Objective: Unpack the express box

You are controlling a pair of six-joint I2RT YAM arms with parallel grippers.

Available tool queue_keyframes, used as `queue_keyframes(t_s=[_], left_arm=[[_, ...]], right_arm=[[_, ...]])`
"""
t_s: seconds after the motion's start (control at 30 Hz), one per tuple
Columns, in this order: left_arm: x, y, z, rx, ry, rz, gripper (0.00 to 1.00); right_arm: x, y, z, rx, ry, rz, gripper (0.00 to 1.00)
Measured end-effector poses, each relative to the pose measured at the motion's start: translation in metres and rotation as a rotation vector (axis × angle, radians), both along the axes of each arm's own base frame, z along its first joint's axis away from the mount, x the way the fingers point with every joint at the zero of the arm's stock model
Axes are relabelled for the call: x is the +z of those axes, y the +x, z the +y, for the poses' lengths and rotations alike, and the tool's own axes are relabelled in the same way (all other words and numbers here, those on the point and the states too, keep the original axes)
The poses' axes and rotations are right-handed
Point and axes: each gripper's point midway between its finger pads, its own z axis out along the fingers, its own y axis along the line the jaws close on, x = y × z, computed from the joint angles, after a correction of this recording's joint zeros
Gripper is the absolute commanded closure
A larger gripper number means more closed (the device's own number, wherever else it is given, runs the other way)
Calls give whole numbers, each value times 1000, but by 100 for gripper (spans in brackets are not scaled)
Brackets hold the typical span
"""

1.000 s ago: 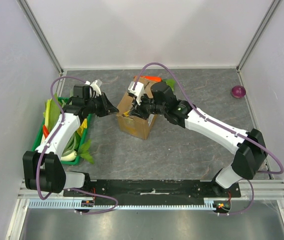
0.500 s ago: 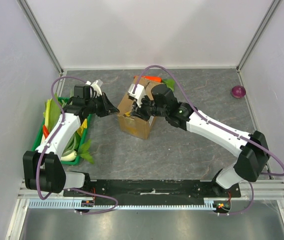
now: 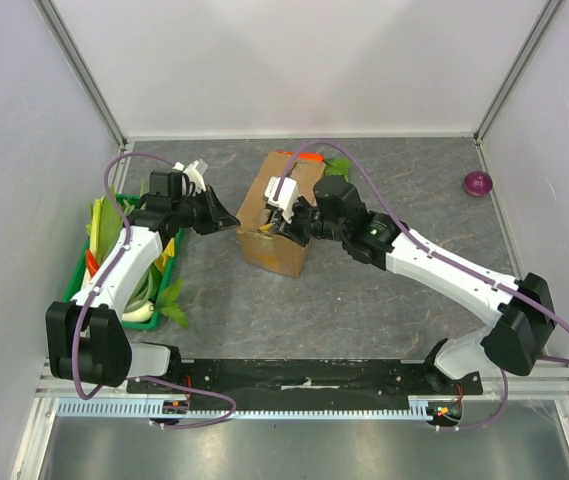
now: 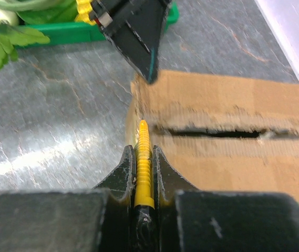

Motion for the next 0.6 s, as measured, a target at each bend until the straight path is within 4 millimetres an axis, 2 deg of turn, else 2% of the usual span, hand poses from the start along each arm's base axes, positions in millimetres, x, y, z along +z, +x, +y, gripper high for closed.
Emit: queue_keyframes(t_s=[0.13,0.3,0.43,0.6], left_arm=[[-1,1,4,8,7,-2,98],[-1,2,4,6,9,-5,98],[0,1,3,2,5,-5,98],[1,0,2,-9,-8,-5,98]], right_arm=[[3,0,-14,-28,-29,-15,100],[2,1,-21,-42,-47,-18,100],[8,2,-19,-39,-29,-20,100],[32,4,-4,-21,64,-29,100]])
